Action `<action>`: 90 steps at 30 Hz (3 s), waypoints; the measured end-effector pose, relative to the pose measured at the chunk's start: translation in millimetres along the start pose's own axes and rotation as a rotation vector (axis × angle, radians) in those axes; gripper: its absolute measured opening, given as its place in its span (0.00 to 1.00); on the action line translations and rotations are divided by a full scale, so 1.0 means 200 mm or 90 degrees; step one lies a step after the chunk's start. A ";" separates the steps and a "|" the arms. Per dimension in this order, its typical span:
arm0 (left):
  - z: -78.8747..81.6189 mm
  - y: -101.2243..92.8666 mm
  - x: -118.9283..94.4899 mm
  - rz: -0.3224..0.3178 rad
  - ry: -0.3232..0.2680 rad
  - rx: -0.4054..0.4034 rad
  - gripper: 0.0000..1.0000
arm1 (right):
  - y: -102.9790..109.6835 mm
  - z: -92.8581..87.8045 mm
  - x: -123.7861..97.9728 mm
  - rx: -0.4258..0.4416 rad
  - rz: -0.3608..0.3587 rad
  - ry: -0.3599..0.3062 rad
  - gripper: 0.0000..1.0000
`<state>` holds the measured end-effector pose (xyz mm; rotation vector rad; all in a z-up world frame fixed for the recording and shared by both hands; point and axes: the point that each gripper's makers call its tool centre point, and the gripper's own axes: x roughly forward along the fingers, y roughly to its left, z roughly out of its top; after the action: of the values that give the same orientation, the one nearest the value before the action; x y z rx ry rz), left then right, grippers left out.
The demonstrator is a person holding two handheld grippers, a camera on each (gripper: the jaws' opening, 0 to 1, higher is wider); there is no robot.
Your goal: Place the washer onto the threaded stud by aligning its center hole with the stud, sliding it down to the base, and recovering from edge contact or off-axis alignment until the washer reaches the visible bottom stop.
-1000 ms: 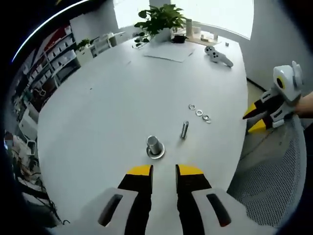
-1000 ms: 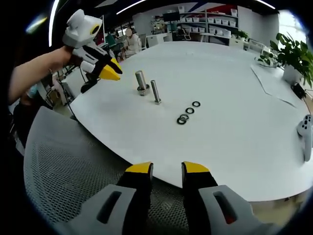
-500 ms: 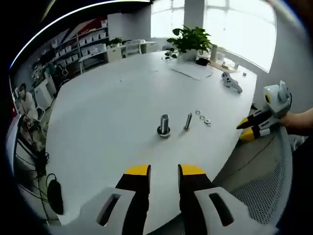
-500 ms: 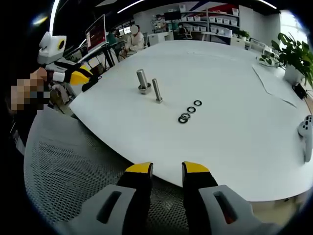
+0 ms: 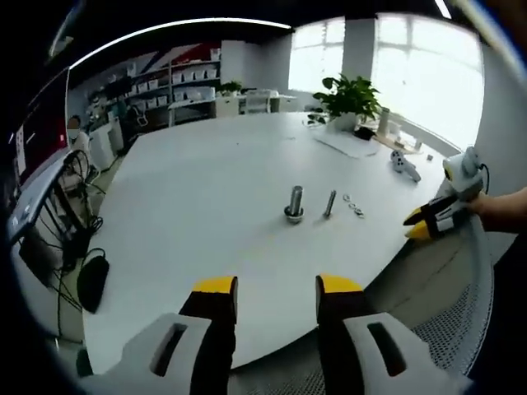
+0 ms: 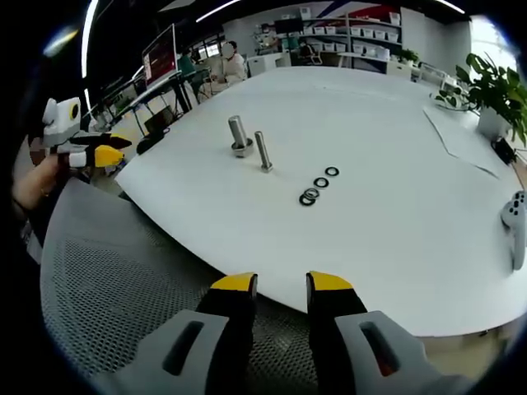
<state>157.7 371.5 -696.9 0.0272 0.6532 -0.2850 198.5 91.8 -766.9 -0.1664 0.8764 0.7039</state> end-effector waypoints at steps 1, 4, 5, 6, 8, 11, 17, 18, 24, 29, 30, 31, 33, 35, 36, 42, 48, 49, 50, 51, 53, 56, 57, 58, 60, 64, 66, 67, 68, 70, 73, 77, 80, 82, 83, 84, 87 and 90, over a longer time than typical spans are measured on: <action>-0.01 0.01 0.00 0.014 -0.008 -0.001 0.42 | 0.00 0.00 0.00 0.001 -0.002 0.003 0.27; -0.03 0.02 0.00 0.023 -0.021 0.000 0.47 | -0.02 -0.02 0.00 0.010 -0.013 0.015 0.29; -0.03 0.02 0.00 0.025 -0.022 -0.001 0.47 | -0.02 -0.02 0.00 0.007 -0.012 0.015 0.29; -0.04 0.02 0.00 0.025 -0.022 -0.003 0.47 | -0.02 -0.02 0.00 0.008 -0.012 0.016 0.29; -0.06 0.01 0.01 0.023 -0.015 -0.014 0.46 | -0.02 -0.02 0.00 0.006 -0.011 0.019 0.29; -0.08 0.02 0.02 0.031 -0.007 -0.001 0.45 | -0.01 -0.03 0.00 0.006 -0.012 0.024 0.29; -0.13 0.02 0.04 0.032 0.029 0.000 0.43 | 0.00 -0.03 0.00 -0.001 -0.003 0.025 0.27; -0.13 0.02 0.04 0.034 0.030 -0.001 0.43 | 0.00 -0.03 0.00 -0.002 -0.002 0.024 0.27; -0.13 0.05 0.06 0.042 0.005 -0.023 0.41 | -0.01 -0.04 0.01 -0.004 -0.009 0.038 0.27; -0.14 0.07 0.08 0.061 0.015 -0.003 0.38 | -0.01 -0.04 0.00 -0.003 -0.012 0.031 0.27; -0.15 0.07 0.08 0.062 0.019 -0.011 0.38 | -0.01 -0.04 0.00 -0.004 -0.012 0.031 0.27; -0.15 0.08 0.08 0.064 0.021 -0.017 0.37 | -0.01 -0.04 0.01 -0.005 -0.011 0.034 0.27; -0.14 0.09 0.08 0.073 0.011 -0.017 0.35 | -0.01 -0.04 0.01 -0.009 -0.007 0.033 0.27; -0.15 0.09 0.08 0.077 0.018 0.003 0.36 | 0.01 -0.04 0.01 -0.018 0.003 0.037 0.27; -0.12 0.10 0.07 0.086 0.003 0.026 0.37 | 0.00 -0.04 0.01 -0.018 0.003 0.034 0.27; -0.11 0.11 0.07 0.088 -0.016 0.002 0.36 | 0.01 -0.02 0.00 -0.024 0.006 0.025 0.27; -0.11 0.13 0.06 0.097 -0.021 -0.017 0.35 | 0.05 -0.03 0.01 -0.030 0.095 0.052 0.28; -0.11 0.12 0.06 0.090 -0.026 -0.028 0.35 | 0.05 -0.04 0.01 -0.024 0.106 0.068 0.28; -0.10 0.11 0.06 0.083 -0.028 -0.030 0.36 | 0.01 -0.03 0.01 -0.026 0.099 0.072 0.28; -0.11 0.11 0.06 0.084 -0.027 -0.027 0.37 | 0.00 -0.03 0.01 -0.031 0.096 0.071 0.28; -0.12 0.10 0.07 0.081 -0.015 -0.012 0.37 | -0.04 -0.01 0.01 -0.041 0.095 0.074 0.28; -0.12 0.11 0.06 0.081 -0.020 -0.033 0.35 | -0.10 0.04 0.02 -0.048 0.091 0.074 0.28; -0.12 0.11 0.06 0.083 -0.020 -0.030 0.35 | -0.11 0.05 0.02 -0.051 0.090 0.076 0.29; -0.12 0.11 0.07 0.084 -0.019 -0.028 0.34 | -0.12 0.06 0.03 -0.056 0.089 0.077 0.29; -0.12 0.11 0.07 0.086 -0.014 -0.033 0.32 | -0.16 0.11 0.05 -0.078 0.085 0.077 0.30; -0.12 0.12 0.06 0.091 -0.019 -0.039 0.30 | -0.20 0.18 0.09 -0.117 0.081 0.090 0.30; -0.12 0.13 0.06 0.088 -0.026 -0.058 0.31 | -0.20 0.22 0.12 -0.131 0.087 0.095 0.30; -0.12 0.13 0.06 0.088 -0.024 -0.058 0.31 | -0.20 0.23 0.13 -0.138 0.093 0.099 0.30; -0.12 0.12 0.06 0.089 -0.020 -0.055 0.30 | -0.20 0.24 0.15 -0.145 0.098 0.107 0.30; -0.13 0.13 0.06 0.092 -0.018 -0.050 0.30 | -0.20 0.26 0.18 -0.162 0.107 0.123 0.30; -0.13 0.13 0.06 0.096 -0.019 -0.051 0.28 | -0.17 0.25 0.23 -0.169 0.130 0.154 0.28; -0.13 0.14 0.06 0.102 -0.019 -0.073 0.27 | -0.14 0.23 0.30 -0.206 0.143 0.184 0.28; -0.14 0.14 0.07 0.100 -0.012 -0.063 0.27 | -0.13 0.21 0.33 -0.251 0.140 0.212 0.28; -0.14 0.14 0.07 0.101 -0.014 -0.065 0.27 | -0.12 0.21 0.35 -0.271 0.140 0.224 0.28; -0.14 0.14 0.07 0.101 -0.015 -0.065 0.27 | -0.12 0.22 0.36 -0.284 0.139 0.219 0.28; -0.14 0.14 0.07 0.102 -0.014 -0.064 0.27 | -0.12 0.23 0.36 -0.277 0.137 0.221 0.27; -0.14 0.14 0.07 0.103 -0.012 -0.060 0.25 | -0.13 0.24 0.38 -0.327 0.126 0.233 0.23; -0.14 0.14 0.07 0.105 -0.011 -0.059 0.22 | -0.16 0.25 0.39 -0.378 0.109 0.247 0.16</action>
<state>159.0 399.0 -729.6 -0.0099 0.6427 -0.0959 284.9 127.8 -797.7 -0.7860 1.0357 1.1044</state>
